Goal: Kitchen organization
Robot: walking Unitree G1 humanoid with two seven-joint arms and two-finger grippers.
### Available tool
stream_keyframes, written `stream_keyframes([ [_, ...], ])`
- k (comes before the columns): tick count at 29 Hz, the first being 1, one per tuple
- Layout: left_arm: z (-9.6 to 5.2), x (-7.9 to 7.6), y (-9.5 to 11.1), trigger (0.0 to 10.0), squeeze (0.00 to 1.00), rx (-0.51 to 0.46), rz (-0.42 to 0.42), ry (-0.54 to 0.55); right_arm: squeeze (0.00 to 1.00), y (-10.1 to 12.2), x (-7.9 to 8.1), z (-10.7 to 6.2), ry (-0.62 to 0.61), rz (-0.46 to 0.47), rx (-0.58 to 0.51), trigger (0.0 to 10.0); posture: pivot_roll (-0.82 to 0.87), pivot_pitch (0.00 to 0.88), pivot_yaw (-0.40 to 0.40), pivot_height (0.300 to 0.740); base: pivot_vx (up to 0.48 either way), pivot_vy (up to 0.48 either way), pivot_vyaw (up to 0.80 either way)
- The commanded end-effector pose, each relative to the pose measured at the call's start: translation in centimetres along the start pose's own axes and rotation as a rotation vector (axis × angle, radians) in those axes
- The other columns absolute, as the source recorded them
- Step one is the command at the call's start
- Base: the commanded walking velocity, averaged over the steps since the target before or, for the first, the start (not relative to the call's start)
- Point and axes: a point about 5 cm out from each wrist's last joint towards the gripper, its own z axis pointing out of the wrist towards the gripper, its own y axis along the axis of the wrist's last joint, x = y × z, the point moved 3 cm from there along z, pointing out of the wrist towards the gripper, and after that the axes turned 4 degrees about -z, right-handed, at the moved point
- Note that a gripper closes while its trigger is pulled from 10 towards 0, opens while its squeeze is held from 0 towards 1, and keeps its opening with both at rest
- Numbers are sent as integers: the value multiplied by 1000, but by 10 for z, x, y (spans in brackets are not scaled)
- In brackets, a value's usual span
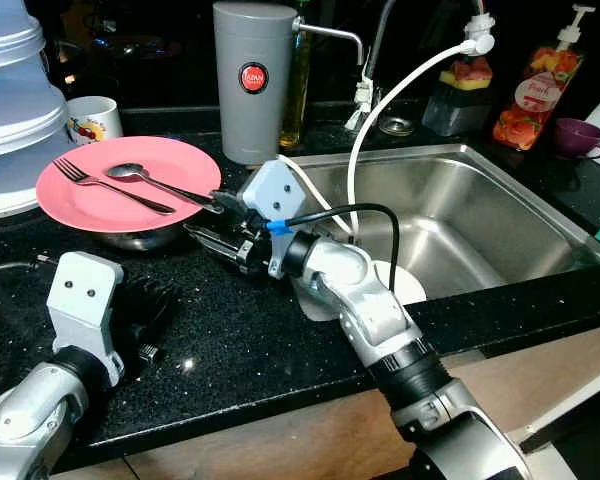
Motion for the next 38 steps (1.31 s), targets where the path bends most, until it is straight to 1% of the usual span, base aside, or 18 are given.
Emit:
stream_keyframes([
  [1,-2,0,-13,10000,0,65,-13,-4,0,-1,4,4,21,-24,4,10000,19,98,-67,740,0,0,0],
  [7,-2,-2,-13,10000,0,64,-17,-7,0,-2,3,8,6,-31,-4,10000,17,99,-67,740,0,0,0],
  [15,-1,-2,-12,10000,0,58,-20,-6,0,-3,5,11,11,-91,-7,10000,20,89,-75,740,0,0,0],
  [16,-1,-2,-12,10000,0,57,-20,-5,0,-3,5,11,10,-91,-7,4392,20,89,-75,740,0,0,0],
  [18,-1,-2,-12,10000,0,56,-21,-3,0,-4,5,11,9,-90,-7,4392,23,87,-78,740,0,0,0],
  [19,-1,-2,-12,10000,0,56,-21,-2,0,-4,5,11,9,-92,-6,2863,23,87,-78,740,0,0,0],
  [20,-1,-2,-12,10000,0,56,-21,-2,0,-4,5,11,9,-92,-6,2863,23,87,-78,740,0,0,0],
  [21,-1,-1,-12,10000,0,56,-21,-1,0,-4,5,11,11,-96,-6,2000,23,87,-78,740,0,0,0],
  [22,-1,-1,-12,10000,0,56,-21,0,0,-5,5,11,14,-107,-1,2431,23,82,-79,740,0,0,0],
  [23,-1,-1,-12,10000,0,56,-20,0,0,-6,5,11,18,-116,2,3843,23,82,-79,740,0,0,0],
  [24,-1,-1,-13,10000,0,57,-21,1,0,-7,6,11,22,-126,5,9569,23,79,-79,740,0,0,0],
  [26,-2,-1,-13,10000,0,57,-21,1,0,-7,6,11,25,-132,7,9569,23,78,-79,740,0,0,0],
  [27,-2,-1,-13,10000,0,57,-21,1,0,-7,6,11,26,-138,7,10000,23,78,-79,740,0,0,0],
  [38,-1,-2,-13,10000,0,55,-18,-1,0,-8,1,7,18,-180,8,10000,24,77,-79,740,0,0,0],
])
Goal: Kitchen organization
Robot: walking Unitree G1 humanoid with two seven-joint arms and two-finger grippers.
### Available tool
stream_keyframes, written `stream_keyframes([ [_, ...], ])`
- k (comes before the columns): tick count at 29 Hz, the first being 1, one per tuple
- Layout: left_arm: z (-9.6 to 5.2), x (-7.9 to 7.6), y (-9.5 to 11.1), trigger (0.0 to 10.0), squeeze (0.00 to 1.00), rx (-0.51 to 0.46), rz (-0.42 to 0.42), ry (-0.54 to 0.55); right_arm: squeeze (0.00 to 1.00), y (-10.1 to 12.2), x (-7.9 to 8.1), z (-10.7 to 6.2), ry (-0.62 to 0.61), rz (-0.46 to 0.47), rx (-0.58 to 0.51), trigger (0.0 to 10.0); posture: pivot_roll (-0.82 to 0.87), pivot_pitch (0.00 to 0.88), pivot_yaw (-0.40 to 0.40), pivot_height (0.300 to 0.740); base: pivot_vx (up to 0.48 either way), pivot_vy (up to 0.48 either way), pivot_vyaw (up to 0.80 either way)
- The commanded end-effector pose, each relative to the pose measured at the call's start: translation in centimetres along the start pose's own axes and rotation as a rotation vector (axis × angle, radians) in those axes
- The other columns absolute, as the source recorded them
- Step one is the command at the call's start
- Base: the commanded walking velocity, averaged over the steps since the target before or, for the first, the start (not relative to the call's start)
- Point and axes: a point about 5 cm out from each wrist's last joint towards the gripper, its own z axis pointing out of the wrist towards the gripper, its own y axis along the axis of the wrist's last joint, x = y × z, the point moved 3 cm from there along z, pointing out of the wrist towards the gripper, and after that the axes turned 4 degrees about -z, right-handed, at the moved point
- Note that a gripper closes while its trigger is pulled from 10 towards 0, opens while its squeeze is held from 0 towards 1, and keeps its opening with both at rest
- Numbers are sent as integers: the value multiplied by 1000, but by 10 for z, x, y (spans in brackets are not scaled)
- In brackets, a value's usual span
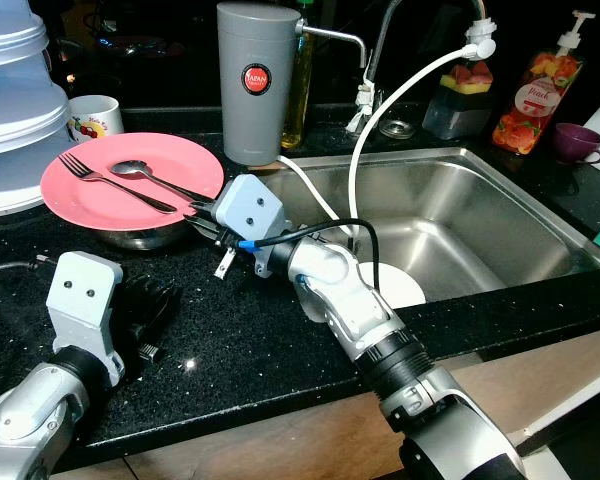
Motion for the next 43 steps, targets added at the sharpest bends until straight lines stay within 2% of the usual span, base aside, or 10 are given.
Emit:
stream_keyframes([
  [1,-1,-1,-14,10000,0,62,-16,-4,0,0,-7,-3,-16,-25,-1,10000,25,79,-81,740,0,0,0],
  [2,-1,-1,-14,10000,0,62,-16,-4,0,0,-7,-3,-16,-25,-1,10000,25,79,-81,740,0,0,0],
  [3,-1,-1,-14,10000,0,62,-16,-3,565,-1,-11,-7,-31,-35,4,10000,25,79,-81,740,0,0,0],
  [4,-1,-1,-14,10000,0,62,-16,-3,565,-1,-11,-7,-31,-35,4,10000,25,79,-81,740,0,0,0],
  [5,-1,-1,-14,10000,0,62,-16,-2,1000,-1,-14,-8,-39,-39,5,10000,25,78,-81,740,0,0,0],
  [8,-1,-1,-13,10000,0,61,-16,-3,1000,-2,-21,-13,-54,-69,11,10000,24,76,-79,740,0,0,0],
  [9,-1,-1,-13,10000,0,61,-16,-3,0,-2,-23,-14,-53,-82,17,10000,24,76,-79,740,0,0,0],
  [20,2,-2,-13,10000,0,57,-17,-9,0,-7,-19,-16,-37,-211,54,10000,18,73,-74,740,0,0,0],
  [29,2,-1,-13,10000,0,58,-15,-8,0,-10,-15,-13,-22,-263,66,10000,23,74,-73,740,0,0,0],
  [43,2,0,-13,10000,0,60,-13,-6,0,-17,-21,-11,-69,-369,126,10000,24,77,-74,740,0,0,0],
])
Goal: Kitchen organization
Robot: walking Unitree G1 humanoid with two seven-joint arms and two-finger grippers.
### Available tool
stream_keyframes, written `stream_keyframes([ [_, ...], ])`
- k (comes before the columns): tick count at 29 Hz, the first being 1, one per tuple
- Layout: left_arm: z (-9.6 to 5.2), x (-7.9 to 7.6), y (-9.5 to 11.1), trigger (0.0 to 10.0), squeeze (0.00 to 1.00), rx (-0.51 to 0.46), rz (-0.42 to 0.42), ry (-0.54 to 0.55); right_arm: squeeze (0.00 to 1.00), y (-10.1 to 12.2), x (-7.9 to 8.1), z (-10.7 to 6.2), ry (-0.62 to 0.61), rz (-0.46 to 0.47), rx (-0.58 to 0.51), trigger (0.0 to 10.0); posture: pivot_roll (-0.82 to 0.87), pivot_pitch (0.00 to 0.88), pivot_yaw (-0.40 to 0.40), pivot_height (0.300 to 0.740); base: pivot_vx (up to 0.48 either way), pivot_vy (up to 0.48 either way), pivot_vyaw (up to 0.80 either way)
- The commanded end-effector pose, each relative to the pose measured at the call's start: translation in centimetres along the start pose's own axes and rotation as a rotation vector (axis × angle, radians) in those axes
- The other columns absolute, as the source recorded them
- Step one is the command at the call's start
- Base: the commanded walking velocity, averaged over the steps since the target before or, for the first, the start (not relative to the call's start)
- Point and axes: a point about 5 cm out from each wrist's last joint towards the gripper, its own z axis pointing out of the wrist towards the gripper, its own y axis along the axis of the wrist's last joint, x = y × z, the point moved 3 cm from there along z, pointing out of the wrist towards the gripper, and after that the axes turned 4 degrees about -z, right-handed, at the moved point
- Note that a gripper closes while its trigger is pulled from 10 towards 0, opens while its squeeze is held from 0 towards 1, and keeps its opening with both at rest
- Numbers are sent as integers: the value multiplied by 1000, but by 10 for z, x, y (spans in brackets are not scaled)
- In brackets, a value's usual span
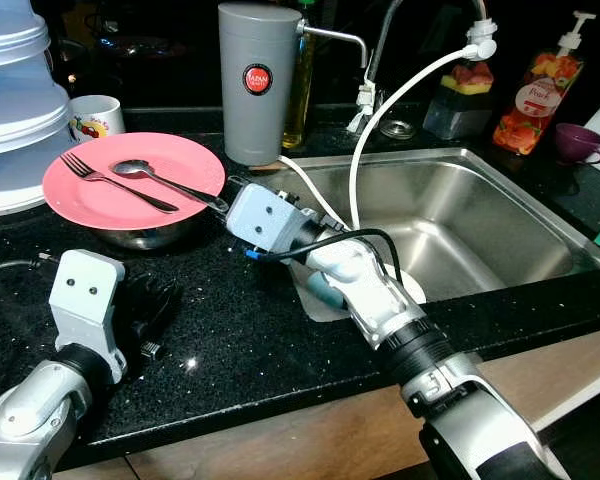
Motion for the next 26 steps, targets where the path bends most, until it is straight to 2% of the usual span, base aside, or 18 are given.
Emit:
stream_keyframes([
  [1,0,1,-13,10000,0,64,-12,-3,0,-1,4,1,18,-32,5,10000,24,77,-74,740,0,0,0],
  [9,0,1,-13,10000,0,63,-12,-1,0,-1,5,2,14,-38,3,10000,23,76,-75,740,0,0,0],
  [10,0,1,-13,10000,0,62,-12,-1,0,-1,5,2,13,-39,2,7725,23,76,-75,740,0,0,0],
  [11,0,1,-13,10000,0,62,-12,-1,0,-1,5,2,13,-39,2,7725,23,76,-75,740,0,0,0],
  [12,0,1,-13,10000,0,61,-13,-1,0,-1,5,2,13,-40,1,4706,23,76,-74,740,0,0,0],
  [14,0,0,-13,10000,0,60,-13,-2,0,-1,7,1,16,-47,0,3490,22,74,-76,740,0,0,0],
  [18,1,0,-13,10000,0,58,-14,-2,0,-2,8,1,21,-55,1,3098,22,74,-76,740,0,0,0],
  [20,1,0,-13,10000,0,57,-13,-2,0,-2,8,1,21,-57,1,3412,23,74,-76,740,0,0,0],
  [21,1,0,-12,10000,0,55,-14,-2,0,-2,8,1,20,-60,1,4314,23,74,-76,740,0,0,0],
  [26,1,0,-12,10000,0,54,-13,-2,0,-2,8,1,19,-63,0,4471,23,74,-76,740,0,0,0],
])
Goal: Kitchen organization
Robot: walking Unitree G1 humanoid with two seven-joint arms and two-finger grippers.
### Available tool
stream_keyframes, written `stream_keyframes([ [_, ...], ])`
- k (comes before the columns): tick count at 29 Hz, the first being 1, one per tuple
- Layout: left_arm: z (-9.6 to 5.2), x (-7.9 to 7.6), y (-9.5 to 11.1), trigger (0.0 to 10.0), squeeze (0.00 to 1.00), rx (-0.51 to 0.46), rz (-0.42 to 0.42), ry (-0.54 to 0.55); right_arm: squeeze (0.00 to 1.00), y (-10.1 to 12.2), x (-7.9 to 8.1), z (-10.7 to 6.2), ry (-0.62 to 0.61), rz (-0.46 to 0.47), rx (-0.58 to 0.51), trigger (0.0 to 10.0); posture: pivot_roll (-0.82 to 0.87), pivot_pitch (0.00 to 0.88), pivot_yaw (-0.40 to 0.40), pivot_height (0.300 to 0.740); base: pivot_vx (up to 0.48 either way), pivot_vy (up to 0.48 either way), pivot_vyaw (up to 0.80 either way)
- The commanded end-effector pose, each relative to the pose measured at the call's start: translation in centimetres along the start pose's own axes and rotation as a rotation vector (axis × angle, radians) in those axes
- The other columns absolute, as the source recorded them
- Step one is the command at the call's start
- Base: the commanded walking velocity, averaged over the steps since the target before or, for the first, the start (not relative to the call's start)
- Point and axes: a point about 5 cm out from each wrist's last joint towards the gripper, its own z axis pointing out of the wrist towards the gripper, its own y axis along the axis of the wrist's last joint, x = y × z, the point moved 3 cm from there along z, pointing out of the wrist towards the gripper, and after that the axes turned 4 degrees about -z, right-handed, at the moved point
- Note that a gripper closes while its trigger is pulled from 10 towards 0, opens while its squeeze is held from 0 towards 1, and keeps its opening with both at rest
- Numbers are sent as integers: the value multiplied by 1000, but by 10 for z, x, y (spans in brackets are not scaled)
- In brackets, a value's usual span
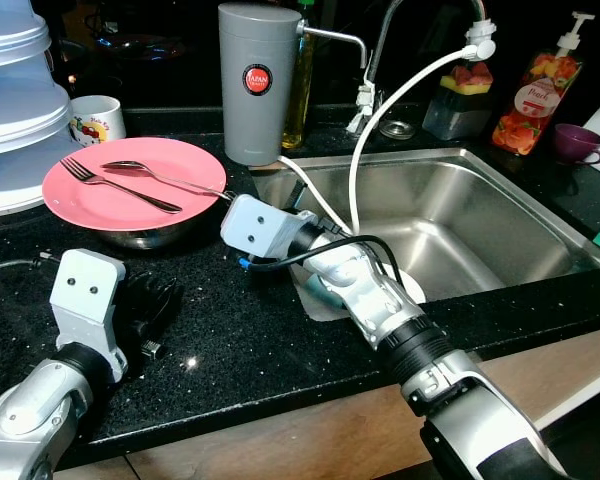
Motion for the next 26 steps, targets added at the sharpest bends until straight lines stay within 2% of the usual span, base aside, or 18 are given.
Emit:
stream_keyframes([
  [1,0,0,-12,10000,0,57,-13,-3,0,2,1,1,13,-23,-12,4667,23,74,-76,740,0,0,0],
  [6,0,0,-12,10000,0,55,-9,0,0,0,-4,1,-30,-1,-1,4980,23,61,-78,740,0,0,0],
  [7,0,0,-12,10000,0,55,-7,1,0,-1,-6,2,-52,27,4,5529,23,61,-78,740,0,0,0],
  [8,0,0,-12,10000,0,54,-5,1,0,-2,-8,1,-66,47,8,5529,24,57,-79,740,0,0,0],
  [10,0,0,-12,10000,0,54,-3,2,0,-4,-12,1,-112,142,16,6314,24,57,-79,740,0,0,0],
  [11,0,0,-12,10000,0,54,-3,2,0,-4,-12,1,-112,142,16,6314,24,57,-79,740,0,0,0],
  [13,0,0,-12,10000,0,54,-1,2,0,-8,-20,-1,-188,285,24,5725,24,57,-79,740,0,0,0],
  [15,0,0,-12,10000,0,54,-1,2,0,-8,-20,-1,-188,285,24,5725,24,57,-79,740,0,0,0],
  [18,1,1,-12,10000,0,54,0,1,0,-11,-35,-3,-288,476,7,5804,23,54,-77,740,0,0,0],
  [19,1,1,-12,10000,0,54,0,0,0,-11,-39,-4,-307,531,-7,6118,21,56,-76,740,0,0,0],
  [20,1,1,-12,10000,0,54,0,0,0,-11,-39,-4,-307,531,-7,6118,21,56,-76,740,0,0,0],
  [22,1,0,-11,10000,0,51,-1,-2,0,-10,-44,-5,-318,600,-39,7451,20,58,-76,740,0,0,0],
  [23,2,0,-11,10000,0,48,-3,-4,0,-9,-47,-7,-323,647,-59,7647,18,58,-77,740,0,0,0],
  [25,3,-1,-11,10000,0,46,-5,-6,0,-9,-48,-9,-325,676,-72,7686,18,58,-77,740,0,0,0],
  [26,4,-2,-10,10000,0,43,-7,-9,0,-9,-51,-12,-333,732,-91,7765,16,62,-76,740,0,0,0],
])
